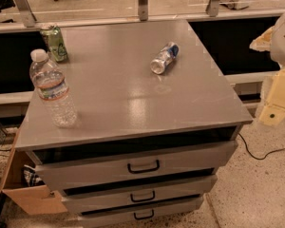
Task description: Move redbull can near water bottle
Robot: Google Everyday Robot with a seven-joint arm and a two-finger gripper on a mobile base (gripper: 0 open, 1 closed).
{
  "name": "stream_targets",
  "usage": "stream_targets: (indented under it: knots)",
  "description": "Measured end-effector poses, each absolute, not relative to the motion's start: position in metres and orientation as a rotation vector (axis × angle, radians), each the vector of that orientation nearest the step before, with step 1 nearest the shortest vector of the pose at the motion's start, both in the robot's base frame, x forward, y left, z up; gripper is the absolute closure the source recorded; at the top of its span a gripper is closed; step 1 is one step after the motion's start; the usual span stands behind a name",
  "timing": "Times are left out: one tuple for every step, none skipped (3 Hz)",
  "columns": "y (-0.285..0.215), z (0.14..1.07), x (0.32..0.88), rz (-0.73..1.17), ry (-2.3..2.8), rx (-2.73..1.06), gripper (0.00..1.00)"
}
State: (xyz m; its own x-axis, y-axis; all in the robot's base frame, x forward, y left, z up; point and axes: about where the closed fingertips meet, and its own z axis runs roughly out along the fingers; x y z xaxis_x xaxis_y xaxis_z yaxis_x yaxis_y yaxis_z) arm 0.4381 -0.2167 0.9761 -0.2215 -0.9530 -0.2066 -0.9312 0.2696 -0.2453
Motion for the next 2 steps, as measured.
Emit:
stream_targets:
  knots:
    - [-0.217, 0.976, 0.438, -0.098, 2.232, -1.725, 0.0]
    - [-0.211, 0.971, 0.457, -0.082, 2.163, -1.741, 0.0]
